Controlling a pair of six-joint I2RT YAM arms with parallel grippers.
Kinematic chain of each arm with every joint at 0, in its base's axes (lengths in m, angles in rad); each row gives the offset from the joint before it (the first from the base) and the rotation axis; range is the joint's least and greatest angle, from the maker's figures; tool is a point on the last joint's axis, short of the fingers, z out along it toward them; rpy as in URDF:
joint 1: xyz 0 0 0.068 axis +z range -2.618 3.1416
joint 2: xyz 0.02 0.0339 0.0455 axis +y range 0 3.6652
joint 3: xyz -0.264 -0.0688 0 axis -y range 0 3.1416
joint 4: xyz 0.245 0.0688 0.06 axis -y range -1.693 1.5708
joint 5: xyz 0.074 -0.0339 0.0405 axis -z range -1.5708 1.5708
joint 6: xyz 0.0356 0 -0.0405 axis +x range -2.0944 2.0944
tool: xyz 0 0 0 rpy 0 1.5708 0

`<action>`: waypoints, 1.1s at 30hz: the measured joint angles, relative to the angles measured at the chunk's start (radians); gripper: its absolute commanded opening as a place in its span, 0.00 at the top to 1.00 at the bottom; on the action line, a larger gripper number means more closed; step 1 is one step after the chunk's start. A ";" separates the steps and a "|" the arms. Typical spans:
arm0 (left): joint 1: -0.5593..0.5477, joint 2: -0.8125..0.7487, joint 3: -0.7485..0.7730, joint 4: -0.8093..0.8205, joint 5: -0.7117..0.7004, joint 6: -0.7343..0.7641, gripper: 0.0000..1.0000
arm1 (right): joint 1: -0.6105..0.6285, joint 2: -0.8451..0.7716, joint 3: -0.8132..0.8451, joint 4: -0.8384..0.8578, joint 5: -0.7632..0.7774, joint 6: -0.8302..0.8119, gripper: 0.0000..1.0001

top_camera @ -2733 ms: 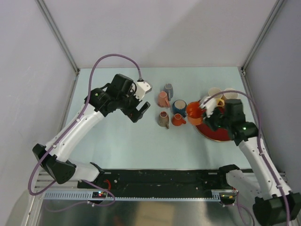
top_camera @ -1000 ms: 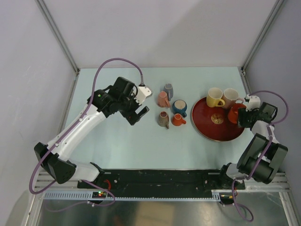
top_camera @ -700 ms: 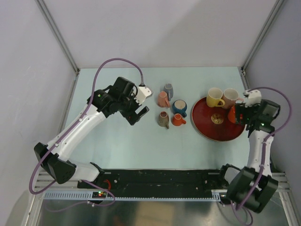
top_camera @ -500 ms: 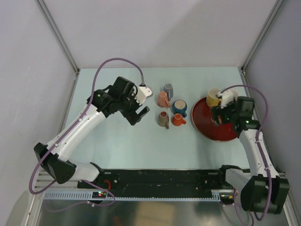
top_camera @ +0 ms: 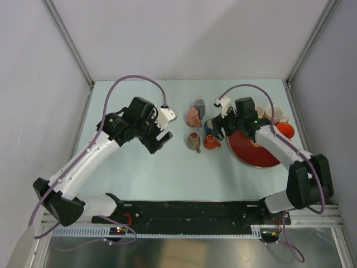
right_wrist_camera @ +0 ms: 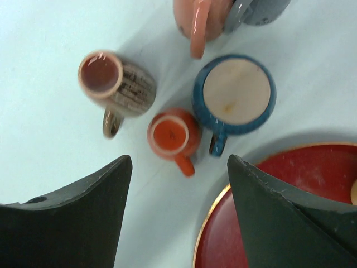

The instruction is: Turn the mug right side up

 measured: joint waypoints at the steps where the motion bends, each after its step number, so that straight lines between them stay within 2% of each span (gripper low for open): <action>1: 0.002 -0.016 -0.013 -0.001 -0.009 0.007 0.05 | 0.013 0.037 0.020 0.027 0.011 0.018 0.27; 9: 0.017 -0.092 -0.057 -0.019 -0.047 0.043 0.05 | 0.000 0.302 0.134 0.133 0.099 0.164 0.29; 13: 0.029 -0.095 -0.061 -0.021 -0.052 0.050 0.05 | 0.004 0.360 0.179 0.148 0.123 0.180 0.29; 22: 0.044 -0.095 -0.071 -0.024 -0.060 0.051 0.05 | 0.074 0.396 0.271 0.188 0.125 0.144 0.32; 27: 0.048 -0.095 -0.071 -0.025 -0.069 0.060 0.04 | 0.110 0.392 0.280 0.179 0.119 0.125 0.37; 33: 0.055 -0.095 -0.071 -0.025 -0.080 0.068 0.05 | 0.180 0.267 0.195 0.163 0.130 0.116 0.46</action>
